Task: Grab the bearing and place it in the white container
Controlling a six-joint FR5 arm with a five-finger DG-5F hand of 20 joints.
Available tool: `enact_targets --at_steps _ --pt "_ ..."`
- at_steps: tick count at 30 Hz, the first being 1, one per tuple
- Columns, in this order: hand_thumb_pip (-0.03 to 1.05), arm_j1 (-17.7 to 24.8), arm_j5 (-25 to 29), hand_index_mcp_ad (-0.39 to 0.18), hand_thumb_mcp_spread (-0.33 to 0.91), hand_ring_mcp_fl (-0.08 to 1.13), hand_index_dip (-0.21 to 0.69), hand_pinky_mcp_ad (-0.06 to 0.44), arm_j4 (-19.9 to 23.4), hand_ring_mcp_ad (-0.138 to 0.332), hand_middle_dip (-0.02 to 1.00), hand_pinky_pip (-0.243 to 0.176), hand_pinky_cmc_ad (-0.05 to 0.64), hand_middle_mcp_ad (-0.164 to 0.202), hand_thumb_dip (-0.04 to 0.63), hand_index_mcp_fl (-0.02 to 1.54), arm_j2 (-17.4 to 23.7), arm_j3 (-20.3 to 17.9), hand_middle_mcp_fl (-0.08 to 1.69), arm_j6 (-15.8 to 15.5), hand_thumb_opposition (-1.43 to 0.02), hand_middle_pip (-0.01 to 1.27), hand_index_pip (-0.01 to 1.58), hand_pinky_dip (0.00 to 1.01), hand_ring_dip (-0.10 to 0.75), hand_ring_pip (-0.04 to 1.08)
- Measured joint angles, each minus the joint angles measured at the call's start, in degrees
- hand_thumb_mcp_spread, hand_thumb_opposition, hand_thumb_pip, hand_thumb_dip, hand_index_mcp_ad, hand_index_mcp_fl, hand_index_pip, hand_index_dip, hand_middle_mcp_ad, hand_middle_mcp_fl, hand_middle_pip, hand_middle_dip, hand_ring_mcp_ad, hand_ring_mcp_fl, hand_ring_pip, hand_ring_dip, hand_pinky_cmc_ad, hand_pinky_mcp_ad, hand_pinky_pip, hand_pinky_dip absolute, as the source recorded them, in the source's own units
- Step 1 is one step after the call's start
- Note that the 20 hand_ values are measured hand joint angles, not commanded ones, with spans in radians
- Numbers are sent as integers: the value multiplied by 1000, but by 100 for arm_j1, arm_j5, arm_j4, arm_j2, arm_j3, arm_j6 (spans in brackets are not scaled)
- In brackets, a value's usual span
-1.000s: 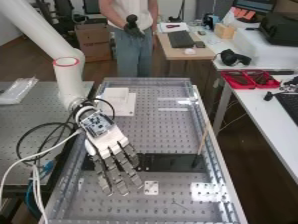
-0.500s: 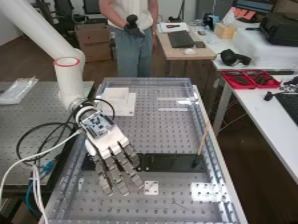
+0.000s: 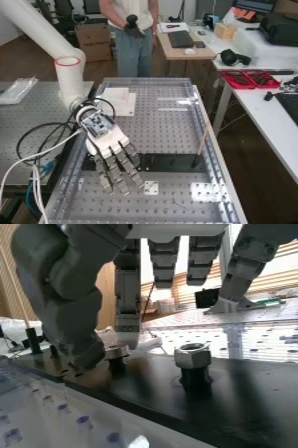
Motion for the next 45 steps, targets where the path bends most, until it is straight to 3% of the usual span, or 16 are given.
enact_targets --at_steps 25,40,45 --pt "644 22 59 -52 351 -2 126 293 -45 166 138 -93 374 91 283 204 -26 11 -5 13 -843 138 1400 374 59 89" --pt "641 1 49 -51 374 -2 124 293 166 166 138 -89 370 91 283 312 -69 3 -5 -303 -843 138 1395 358 59 89" --pt "581 -12 26 -51 384 -2 108 291 245 147 138 -89 365 89 281 379 -41 -10 -5 -365 -834 138 1393 332 59 89"
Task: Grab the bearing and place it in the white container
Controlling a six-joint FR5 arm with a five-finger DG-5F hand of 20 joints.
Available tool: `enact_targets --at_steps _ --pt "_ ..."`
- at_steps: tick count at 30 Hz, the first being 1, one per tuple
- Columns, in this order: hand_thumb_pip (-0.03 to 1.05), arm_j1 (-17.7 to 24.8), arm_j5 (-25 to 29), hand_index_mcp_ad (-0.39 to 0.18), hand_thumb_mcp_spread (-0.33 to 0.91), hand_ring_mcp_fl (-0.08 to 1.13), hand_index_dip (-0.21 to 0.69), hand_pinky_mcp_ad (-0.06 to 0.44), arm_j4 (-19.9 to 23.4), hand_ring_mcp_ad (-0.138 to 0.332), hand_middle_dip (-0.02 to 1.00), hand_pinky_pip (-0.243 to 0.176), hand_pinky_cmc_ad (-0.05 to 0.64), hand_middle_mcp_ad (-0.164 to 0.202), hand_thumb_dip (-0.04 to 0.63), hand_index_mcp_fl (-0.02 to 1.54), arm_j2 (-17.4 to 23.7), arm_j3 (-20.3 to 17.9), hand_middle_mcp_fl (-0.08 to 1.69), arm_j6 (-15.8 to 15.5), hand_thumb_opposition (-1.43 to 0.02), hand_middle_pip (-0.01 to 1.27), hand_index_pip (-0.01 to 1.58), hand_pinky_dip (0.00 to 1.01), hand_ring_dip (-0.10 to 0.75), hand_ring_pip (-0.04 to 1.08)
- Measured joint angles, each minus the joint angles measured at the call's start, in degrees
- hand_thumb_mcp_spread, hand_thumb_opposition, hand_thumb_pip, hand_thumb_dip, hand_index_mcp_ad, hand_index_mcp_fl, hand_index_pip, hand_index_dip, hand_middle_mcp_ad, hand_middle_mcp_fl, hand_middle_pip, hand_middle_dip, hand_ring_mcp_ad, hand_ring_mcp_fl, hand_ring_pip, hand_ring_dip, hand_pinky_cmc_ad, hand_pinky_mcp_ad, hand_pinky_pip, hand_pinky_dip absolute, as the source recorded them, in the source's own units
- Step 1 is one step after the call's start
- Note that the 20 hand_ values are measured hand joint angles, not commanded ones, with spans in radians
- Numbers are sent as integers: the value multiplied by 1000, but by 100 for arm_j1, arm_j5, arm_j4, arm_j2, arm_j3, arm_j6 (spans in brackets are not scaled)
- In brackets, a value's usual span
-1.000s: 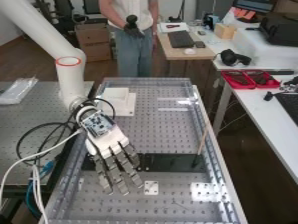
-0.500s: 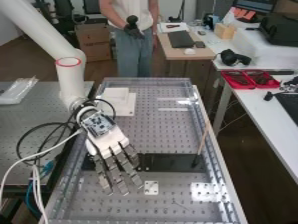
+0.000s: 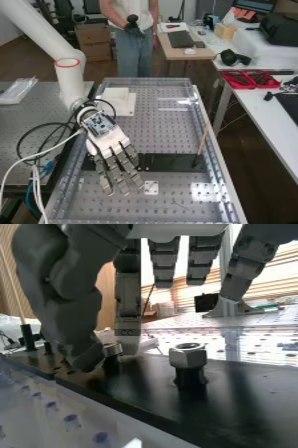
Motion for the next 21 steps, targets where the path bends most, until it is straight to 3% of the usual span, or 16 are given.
enact_targets --at_steps 14,21 --pt "555 -31 -96 -51 382 -2 108 291 258 145 138 -75 363 93 281 417 175 -59 -5 -251 -843 138 1393 300 59 87" --pt "557 42 -247 -51 382 -2 108 291 173 145 138 -75 363 93 281 419 549 -139 -5 -354 -840 138 1393 304 59 87"
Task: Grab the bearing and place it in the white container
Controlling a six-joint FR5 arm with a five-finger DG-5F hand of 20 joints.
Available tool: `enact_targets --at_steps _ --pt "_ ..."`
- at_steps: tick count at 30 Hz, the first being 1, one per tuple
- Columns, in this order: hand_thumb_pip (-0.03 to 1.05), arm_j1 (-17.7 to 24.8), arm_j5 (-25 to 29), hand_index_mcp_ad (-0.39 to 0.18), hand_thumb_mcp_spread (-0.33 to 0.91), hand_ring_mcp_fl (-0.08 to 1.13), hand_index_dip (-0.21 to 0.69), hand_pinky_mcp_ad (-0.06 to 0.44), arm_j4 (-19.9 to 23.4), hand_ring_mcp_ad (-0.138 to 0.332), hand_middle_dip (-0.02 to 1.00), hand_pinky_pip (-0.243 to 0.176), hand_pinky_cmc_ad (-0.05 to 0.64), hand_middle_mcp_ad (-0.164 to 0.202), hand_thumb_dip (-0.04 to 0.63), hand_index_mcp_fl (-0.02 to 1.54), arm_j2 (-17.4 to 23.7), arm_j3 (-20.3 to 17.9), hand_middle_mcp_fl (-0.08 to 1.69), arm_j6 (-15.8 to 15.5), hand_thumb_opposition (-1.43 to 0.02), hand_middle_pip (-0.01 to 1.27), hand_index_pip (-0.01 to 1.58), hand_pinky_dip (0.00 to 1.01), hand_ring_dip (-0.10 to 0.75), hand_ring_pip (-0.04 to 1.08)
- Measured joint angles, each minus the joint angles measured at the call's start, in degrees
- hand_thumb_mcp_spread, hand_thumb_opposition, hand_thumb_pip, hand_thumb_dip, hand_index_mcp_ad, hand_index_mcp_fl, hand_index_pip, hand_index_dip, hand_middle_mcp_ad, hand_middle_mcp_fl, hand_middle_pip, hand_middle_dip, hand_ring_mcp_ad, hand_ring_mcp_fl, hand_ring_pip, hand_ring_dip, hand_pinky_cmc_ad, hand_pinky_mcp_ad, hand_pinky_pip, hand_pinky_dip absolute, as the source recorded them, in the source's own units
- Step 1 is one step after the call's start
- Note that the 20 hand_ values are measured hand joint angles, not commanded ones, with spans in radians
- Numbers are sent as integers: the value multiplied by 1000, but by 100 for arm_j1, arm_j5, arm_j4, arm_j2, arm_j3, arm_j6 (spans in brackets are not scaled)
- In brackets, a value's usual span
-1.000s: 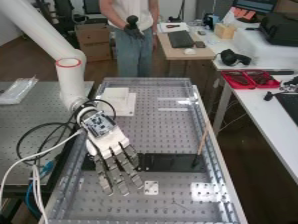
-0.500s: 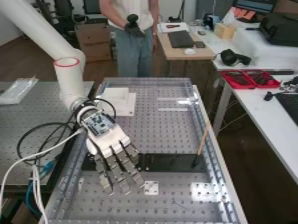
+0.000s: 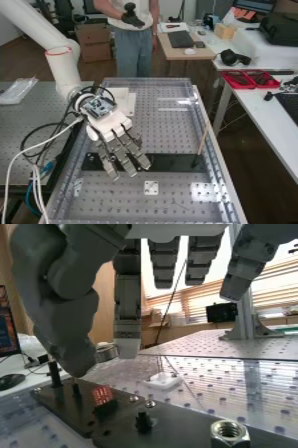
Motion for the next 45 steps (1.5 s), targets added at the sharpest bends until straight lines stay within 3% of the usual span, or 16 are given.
enact_targets --at_steps 11,18,31,39,45 --pt "557 479 -276 -51 382 -2 108 291 -904 148 138 -75 365 93 281 419 912 -221 -5 57 -843 138 1377 304 59 87" --pt "557 827 -704 -51 382 -2 108 295 -1223 148 138 -75 365 93 281 419 1437 -440 -5 -90 -845 134 1377 286 59 87" --pt "557 1426 -1956 -51 382 -2 108 293 -1489 138 138 -75 365 75 281 419 2452 -1235 -5 -239 -841 138 1377 253 59 87" --pt "557 1902 -2188 -51 382 -2 108 290 -1480 131 136 -61 365 73 281 419 2642 -1717 -5 -67 -843 138 1377 223 59 87" --pt "557 2113 -2208 -51 382 -2 108 288 -1236 131 138 -59 365 75 281 419 2575 -1931 -5 13 -843 138 1377 209 59 87"
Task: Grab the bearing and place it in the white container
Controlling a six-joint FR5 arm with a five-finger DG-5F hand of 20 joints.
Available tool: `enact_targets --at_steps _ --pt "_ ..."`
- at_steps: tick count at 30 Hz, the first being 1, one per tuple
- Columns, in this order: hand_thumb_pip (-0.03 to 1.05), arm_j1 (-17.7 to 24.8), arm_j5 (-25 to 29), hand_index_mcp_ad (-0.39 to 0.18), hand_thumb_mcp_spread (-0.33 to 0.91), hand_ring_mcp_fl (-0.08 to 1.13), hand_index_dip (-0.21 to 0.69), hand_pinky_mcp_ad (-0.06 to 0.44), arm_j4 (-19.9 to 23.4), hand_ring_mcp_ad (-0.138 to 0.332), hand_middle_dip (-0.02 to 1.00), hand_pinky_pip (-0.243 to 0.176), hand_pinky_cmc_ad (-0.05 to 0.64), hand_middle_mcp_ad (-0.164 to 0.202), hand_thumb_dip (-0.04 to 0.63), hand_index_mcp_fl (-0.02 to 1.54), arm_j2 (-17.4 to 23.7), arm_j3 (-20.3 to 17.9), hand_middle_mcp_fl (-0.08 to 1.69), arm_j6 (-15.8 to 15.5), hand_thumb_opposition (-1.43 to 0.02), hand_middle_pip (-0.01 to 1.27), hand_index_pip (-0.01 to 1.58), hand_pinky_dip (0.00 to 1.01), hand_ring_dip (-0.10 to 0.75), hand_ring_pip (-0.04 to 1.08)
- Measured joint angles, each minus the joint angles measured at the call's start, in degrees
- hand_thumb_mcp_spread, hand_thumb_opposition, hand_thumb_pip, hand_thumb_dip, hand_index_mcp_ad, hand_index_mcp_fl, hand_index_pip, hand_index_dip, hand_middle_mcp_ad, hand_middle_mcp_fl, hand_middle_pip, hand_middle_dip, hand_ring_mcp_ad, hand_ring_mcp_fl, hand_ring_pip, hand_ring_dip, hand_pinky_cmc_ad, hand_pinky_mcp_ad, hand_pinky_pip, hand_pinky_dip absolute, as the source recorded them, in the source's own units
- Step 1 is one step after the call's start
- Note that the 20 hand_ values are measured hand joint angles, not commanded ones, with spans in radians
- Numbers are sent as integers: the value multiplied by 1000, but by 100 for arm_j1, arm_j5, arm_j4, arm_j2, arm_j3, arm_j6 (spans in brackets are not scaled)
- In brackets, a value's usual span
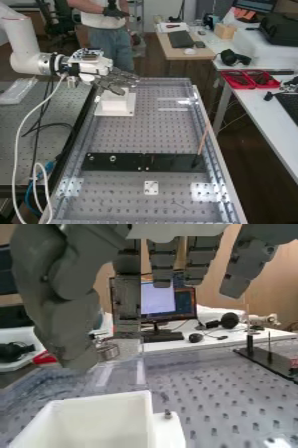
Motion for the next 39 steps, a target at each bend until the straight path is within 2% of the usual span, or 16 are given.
enact_targets --at_steps 10,17,20,23,29,36,39 --pt "557 157 -27 -51 382 -2 108 290 506 133 138 -59 365 75 281 419 -462 -143 -5 131 -843 138 1377 208 59 87" --pt "557 239 -44 -52 382 -2 108 290 582 133 138 -59 367 75 281 400 -677 -139 -5 249 -843 138 1381 208 59 87" --pt "557 279 -28 -61 386 -2 108 290 515 133 138 -59 363 75 284 384 -735 -108 -5 322 -843 138 1381 208 59 87" --pt "586 287 -23 -120 389 -2 108 290 399 133 138 -59 367 77 283 290 -738 -72 -5 362 -843 138 1367 208 59 87" --pt "618 265 15 -122 379 -2 106 288 235 133 138 -63 367 77 283 56 -680 -22 -3 418 -838 138 1162 230 59 87" --pt "642 201 60 -122 347 -2 91 288 93 133 138 -63 367 77 283 7 -534 18 -5 410 -817 134 1127 279 59 87" --pt "644 120 20 -122 344 -2 91 288 -59 133 138 -63 363 77 283 9 -320 66 -5 339 -817 134 1108 291 59 87"
